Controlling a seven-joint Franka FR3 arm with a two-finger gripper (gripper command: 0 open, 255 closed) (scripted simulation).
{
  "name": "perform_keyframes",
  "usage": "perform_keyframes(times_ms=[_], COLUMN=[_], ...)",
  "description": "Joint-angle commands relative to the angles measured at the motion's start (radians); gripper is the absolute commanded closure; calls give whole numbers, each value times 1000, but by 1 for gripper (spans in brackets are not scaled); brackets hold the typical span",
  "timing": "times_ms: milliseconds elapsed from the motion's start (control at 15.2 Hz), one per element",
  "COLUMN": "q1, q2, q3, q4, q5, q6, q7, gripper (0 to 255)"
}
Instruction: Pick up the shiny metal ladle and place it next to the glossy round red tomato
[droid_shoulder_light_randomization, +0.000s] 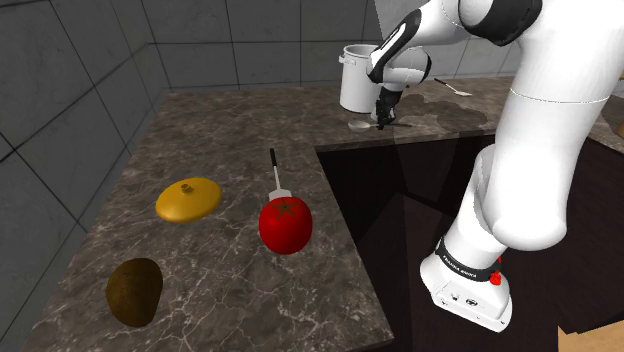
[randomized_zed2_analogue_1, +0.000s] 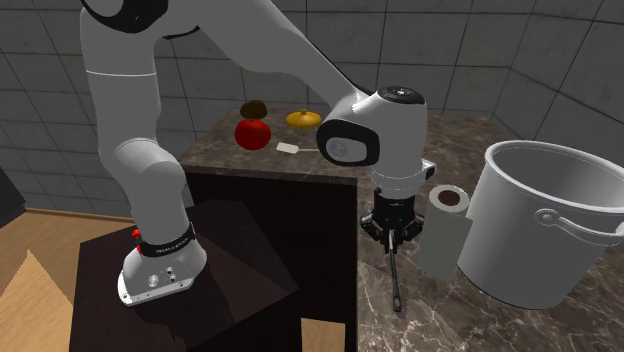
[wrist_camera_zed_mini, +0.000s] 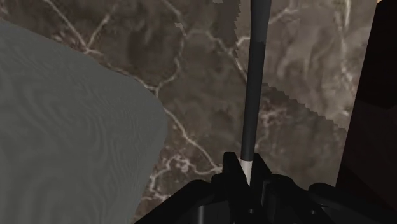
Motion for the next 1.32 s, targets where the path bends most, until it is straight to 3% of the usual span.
perform_keyframes(times_ms=[0, 330, 792, 1254], q1=[0, 0, 53, 65], q2=[-1, 1, -107, -209], q3=[-1, 0, -52, -51], q4=[-1, 0, 29, 74], q5=[-2, 1, -149, -278], q6=[0, 0, -74, -162], q7=[1, 0, 107, 200], gripper=[255, 255, 255, 255])
